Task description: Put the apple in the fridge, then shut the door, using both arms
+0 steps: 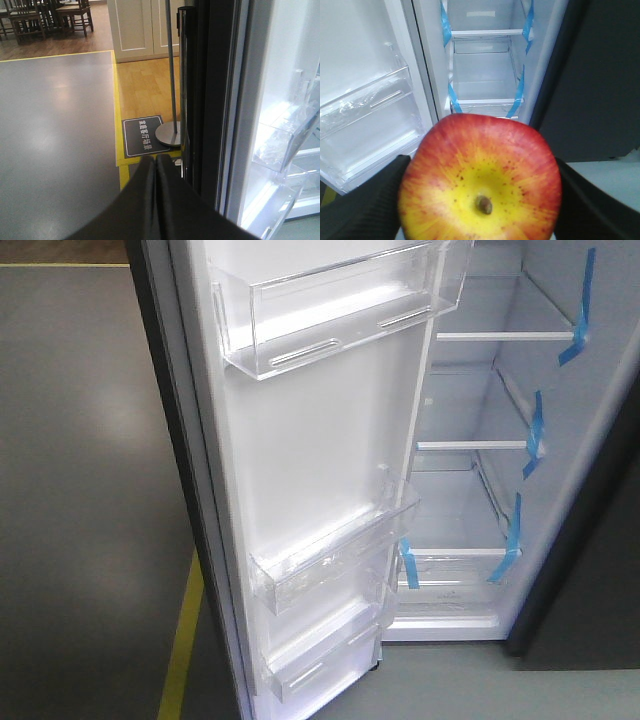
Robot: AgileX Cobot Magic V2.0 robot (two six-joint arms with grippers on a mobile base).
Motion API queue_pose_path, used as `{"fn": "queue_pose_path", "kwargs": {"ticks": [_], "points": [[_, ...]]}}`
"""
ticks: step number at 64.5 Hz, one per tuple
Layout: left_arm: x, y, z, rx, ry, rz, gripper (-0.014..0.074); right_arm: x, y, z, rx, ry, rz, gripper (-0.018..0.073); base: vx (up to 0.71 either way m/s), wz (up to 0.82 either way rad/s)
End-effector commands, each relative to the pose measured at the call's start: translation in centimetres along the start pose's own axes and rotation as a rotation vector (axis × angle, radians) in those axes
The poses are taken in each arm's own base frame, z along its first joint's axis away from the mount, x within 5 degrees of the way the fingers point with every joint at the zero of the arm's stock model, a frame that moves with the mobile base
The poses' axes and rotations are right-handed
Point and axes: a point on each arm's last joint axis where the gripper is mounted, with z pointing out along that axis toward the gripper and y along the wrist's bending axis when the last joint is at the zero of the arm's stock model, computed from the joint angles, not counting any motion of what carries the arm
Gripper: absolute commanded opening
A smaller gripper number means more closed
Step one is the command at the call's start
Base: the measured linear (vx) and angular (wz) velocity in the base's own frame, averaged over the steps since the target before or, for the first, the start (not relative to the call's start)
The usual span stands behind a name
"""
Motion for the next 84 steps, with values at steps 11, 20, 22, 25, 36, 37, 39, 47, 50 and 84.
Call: {"fn": "queue_pose_path", "kwargs": {"ticks": [11,20,22,25,36,37,39,47,50,84], "points": [[-0.1,-0.01,0.05,0.005,-0.066,-0.011,-0.0005,-1.34,0.01,-0.55,0.0,-0.099,-0.01,0.01,0.04,0.0],[-0.1,-0.01,0.05,0.005,-0.066,-0.011,-0.0005,-1.34,0.01,-0.55,0.0,-0.099,-0.01,0.01,0.04,0.0],[-0.1,-0.01,0.05,0.005,-0.066,-0.011,-0.0005,-1.34,0.01,-0.55,0.0,-0.099,-0.01,0.01,0.04,0.0],[-0.1,-0.01,0.05,0.005,-0.066,-0.011,-0.0005,-1.34,0.01,-0.55,0.0,-0.099,-0.01,0.01,0.04,0.0],[-0.1,-0.01,0.05,0.005,-0.066,-0.011,-0.0005,-1.34,0.01,-0.55,0.0,-0.099,-0.01,0.01,0.04,-0.01],[-0.1,-0.01,0.05,0.005,-0.066,-0.011,-0.0005,-1.34,0.01,-0.55,0.0,-0.099,-0.01,0.01,0.04,0.0],[-0.1,-0.01,0.05,0.005,-0.066,-0.011,-0.0005,-1.34,0.01,-0.55,0.0,-0.099,-0.01,0.01,0.04,-0.01],[-0.1,-0.01,0.05,0.005,-0.066,-0.011,-0.0005,-1.34,0.01,-0.55,0.0,-0.099,-0.01,0.01,0.04,0.0],[-0.1,-0.01,0.05,0.005,-0.066,-0.011,-0.0005,-1.34,0.01,-0.55,0.0,-0.099,-0.01,0.01,0.04,0.0],[-0.1,-0.01,0.05,0.005,-0.066,-0.011,-0.0005,-1.34,0.01,-0.55,0.0,-0.099,-0.01,0.01,0.05,0.0]]}}
